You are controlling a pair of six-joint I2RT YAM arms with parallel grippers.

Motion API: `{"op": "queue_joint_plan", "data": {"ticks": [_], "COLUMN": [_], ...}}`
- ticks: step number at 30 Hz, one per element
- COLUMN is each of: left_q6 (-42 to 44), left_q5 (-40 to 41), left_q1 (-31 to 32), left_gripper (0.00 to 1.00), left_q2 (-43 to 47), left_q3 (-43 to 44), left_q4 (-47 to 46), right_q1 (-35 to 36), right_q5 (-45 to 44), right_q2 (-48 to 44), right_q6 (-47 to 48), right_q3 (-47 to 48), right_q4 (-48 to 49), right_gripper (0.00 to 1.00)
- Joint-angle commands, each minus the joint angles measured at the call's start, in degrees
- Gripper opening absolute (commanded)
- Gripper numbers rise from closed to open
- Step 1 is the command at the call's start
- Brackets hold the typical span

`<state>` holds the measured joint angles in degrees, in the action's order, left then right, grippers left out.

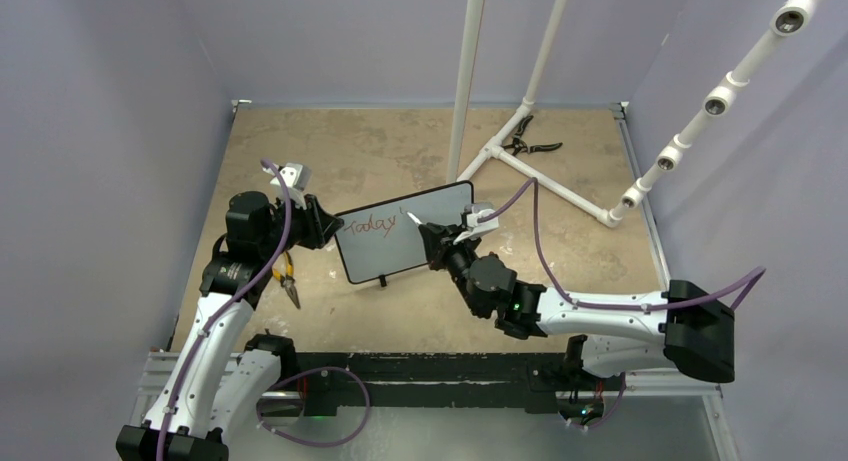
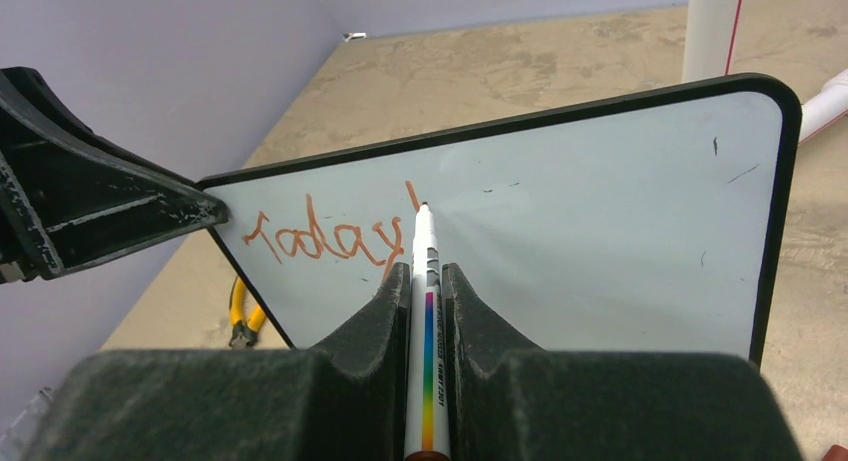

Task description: Write a sentence on the whiteboard

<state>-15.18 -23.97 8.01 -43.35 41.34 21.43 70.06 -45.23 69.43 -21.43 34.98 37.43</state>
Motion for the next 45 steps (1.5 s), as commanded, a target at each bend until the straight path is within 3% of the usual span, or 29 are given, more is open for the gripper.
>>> {"op": "queue_joint_plan", "data": {"ticks": [1,17,29,45], "left_q6": [0.7,0.8,0.8,0.8], "left_q5": [1.4,1.0,1.1,1.2], "left_q1": [-0.2,-0.1,-0.1,-0.1], "left_gripper": [0.12,0.12,0.12,0.12], "left_q2": [1.0,1.0,1.0,1.1], "left_q3": [-0.3,-0.3,-0.3,-0.3], "left_q4": [-2.2,-2.4,-2.3,-2.4], "right_q1": [-0.3,-0.9,-1.2,-1.0], "right_q5": [-1.4,-5.1,-0.2,-5.7], "right_q2": [0.4,2.7,6.1,5.1], "right_q6": [-0.4,0.3,4.2,-3.9], "right_q3": [0.2,1.9,2.5,1.6], "right_q4": [0.8,0.9,4.4,-5.3], "right_gripper": [0.00,0.00,0.00,0.00]}}
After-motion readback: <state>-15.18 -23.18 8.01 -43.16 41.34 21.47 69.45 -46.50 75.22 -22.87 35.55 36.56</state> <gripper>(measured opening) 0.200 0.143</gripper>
